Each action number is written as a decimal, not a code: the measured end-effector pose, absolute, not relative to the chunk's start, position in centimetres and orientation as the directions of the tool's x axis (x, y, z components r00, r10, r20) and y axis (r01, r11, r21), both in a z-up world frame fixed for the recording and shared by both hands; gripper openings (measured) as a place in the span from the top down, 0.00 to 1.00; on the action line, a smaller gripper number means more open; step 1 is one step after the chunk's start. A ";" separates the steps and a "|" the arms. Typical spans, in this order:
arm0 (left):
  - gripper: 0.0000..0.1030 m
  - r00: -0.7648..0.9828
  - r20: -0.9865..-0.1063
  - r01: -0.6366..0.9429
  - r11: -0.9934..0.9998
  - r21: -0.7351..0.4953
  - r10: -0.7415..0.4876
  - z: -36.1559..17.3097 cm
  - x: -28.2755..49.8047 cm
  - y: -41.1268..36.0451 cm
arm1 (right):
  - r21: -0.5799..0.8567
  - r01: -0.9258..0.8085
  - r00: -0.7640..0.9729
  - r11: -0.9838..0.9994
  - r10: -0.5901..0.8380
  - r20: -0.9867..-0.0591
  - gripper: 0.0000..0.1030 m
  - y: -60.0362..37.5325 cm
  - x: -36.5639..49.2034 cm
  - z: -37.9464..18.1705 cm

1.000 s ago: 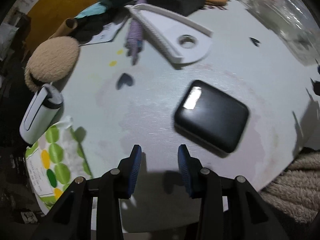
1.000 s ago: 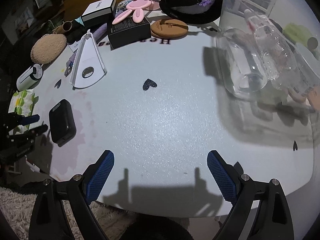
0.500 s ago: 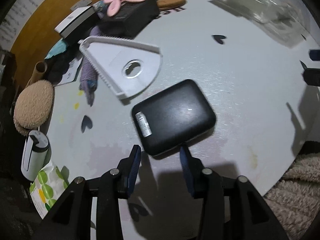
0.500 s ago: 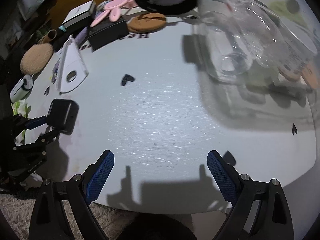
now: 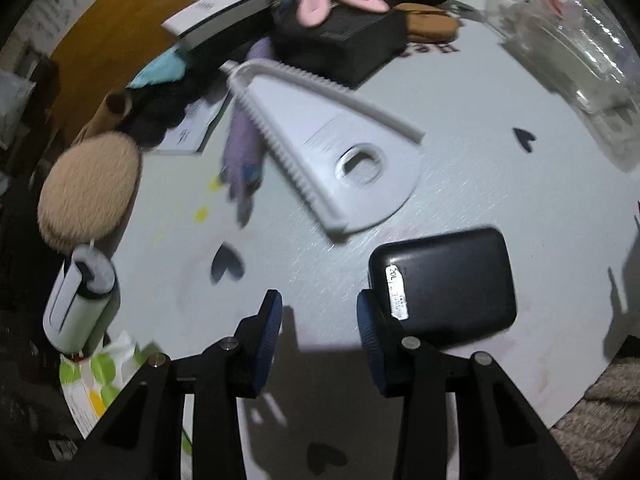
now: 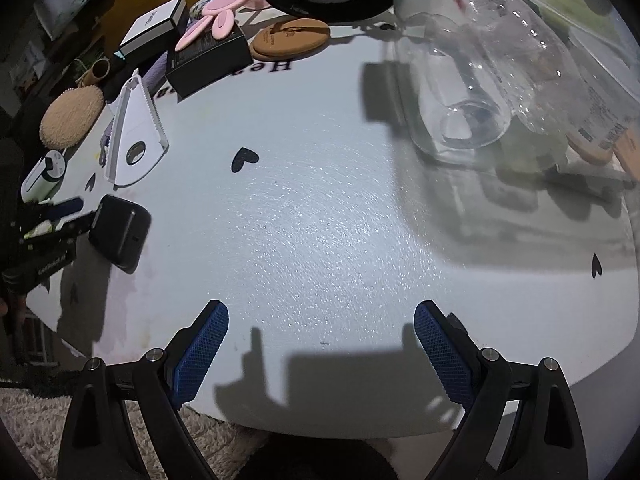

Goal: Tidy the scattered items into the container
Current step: 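Bring the black case toward the right tool while the right tool approaches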

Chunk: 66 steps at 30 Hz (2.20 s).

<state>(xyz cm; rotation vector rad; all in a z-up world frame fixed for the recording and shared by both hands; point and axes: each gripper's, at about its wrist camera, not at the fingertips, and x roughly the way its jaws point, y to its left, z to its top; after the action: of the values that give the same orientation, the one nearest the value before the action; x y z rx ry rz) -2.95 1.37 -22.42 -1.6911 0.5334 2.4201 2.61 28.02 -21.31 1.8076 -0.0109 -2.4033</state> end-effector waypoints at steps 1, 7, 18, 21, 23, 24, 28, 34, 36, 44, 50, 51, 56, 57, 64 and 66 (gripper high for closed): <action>0.63 -0.353 -0.933 -0.330 -0.924 0.192 -0.067 -22.4 -3.0 2.0 | 0.086 0.107 -0.271 -0.991 -0.112 -0.956 0.08 28.0 2.6 -21.3; 0.63 -0.337 -0.941 -0.454 -0.881 0.134 0.031 -22.4 -2.6 6.9 | 0.092 0.091 -0.259 -0.992 -0.112 -0.959 0.08 28.6 2.5 -21.7; 0.62 -0.286 -0.940 -0.606 -0.795 0.025 0.188 -22.0 -2.8 14.0 | 0.076 -0.011 -0.282 -0.997 -0.069 -0.957 0.08 30.9 2.2 -21.8; 0.56 -0.247 -0.948 -0.577 -0.817 -0.024 0.203 -21.4 -3.3 12.9 | 0.054 -0.029 -0.275 -0.998 -0.044 -0.961 0.08 31.5 1.4 -22.3; 0.55 -0.208 -0.955 -0.553 -0.831 -0.063 0.211 -21.4 -3.5 11.6 | 0.028 0.003 -0.260 -1.000 -0.028 -0.965 0.08 31.0 0.9 -23.0; 0.55 -0.189 -0.958 -0.545 -0.834 -0.081 0.217 -21.3 -3.1 11.2 | 0.016 0.021 -0.253 -1.000 -0.020 -0.967 0.08 30.6 0.6 -23.4; 0.55 -0.137 -0.962 -0.542 -0.831 -0.126 0.235 -21.0 -1.8 10.5 | -0.055 0.104 -0.255 -0.993 0.027 -0.967 0.08 28.7 0.5 -24.2; 0.55 -0.131 -0.967 -0.607 -0.789 -0.097 0.219 -21.8 -0.4 12.6 | -0.096 0.116 -0.281 -0.989 0.060 -0.958 0.08 28.0 0.6 -24.6; 0.55 -0.140 -0.968 -0.622 -0.779 -0.077 0.208 -22.1 -0.3 13.4 | -0.088 0.100 -0.277 -0.991 0.057 -0.959 0.08 28.1 0.7 -24.7; 0.55 -0.178 -0.959 -0.611 -0.788 -0.069 0.222 -22.2 -2.3 14.4 | -0.063 0.036 -0.255 -0.997 0.052 -0.966 0.08 28.0 2.1 -25.4; 0.55 -0.179 -0.954 -0.621 -0.780 -0.080 0.241 -22.1 -3.4 14.9 | -0.042 -0.016 -0.259 -0.999 0.045 -0.965 0.08 28.2 2.9 -25.4; 0.55 -0.179 -0.953 -0.626 -0.776 -0.080 0.243 -22.1 -3.5 15.0 | -0.032 -0.037 -0.264 -0.999 0.040 -0.964 0.08 28.4 3.1 -25.2; 0.55 -0.190 -0.943 -0.621 -0.777 -0.099 0.272 -21.1 -3.7 13.9 | 0.197 -0.182 -0.341 -0.963 -0.126 -0.932 0.08 31.1 4.6 -23.3; 0.55 -0.185 -0.939 -0.619 -0.777 -0.118 0.290 -20.8 -3.7 13.6 | 0.236 -0.204 -0.352 -0.950 -0.154 -0.923 0.08 31.4 5.1 -23.0; 0.55 -0.099 -0.924 -0.626 -0.745 -0.230 0.369 -20.8 -3.8 13.7 | 0.305 -0.306 -0.383 -0.902 -0.177 -0.907 0.08 32.3 7.6 -22.5; 0.55 -0.036 -0.911 -0.621 -0.724 -0.302 0.411 -20.9 -3.7 14.1 | 0.320 -0.345 -0.390 -0.882 -0.176 -0.904 0.08 32.5 7.5 -22.6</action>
<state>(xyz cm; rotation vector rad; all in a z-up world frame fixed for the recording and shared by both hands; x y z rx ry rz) -3.70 14.07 -20.93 -1.5280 0.2280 1.8405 7.49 32.48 -22.59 1.7877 -0.7708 -2.5997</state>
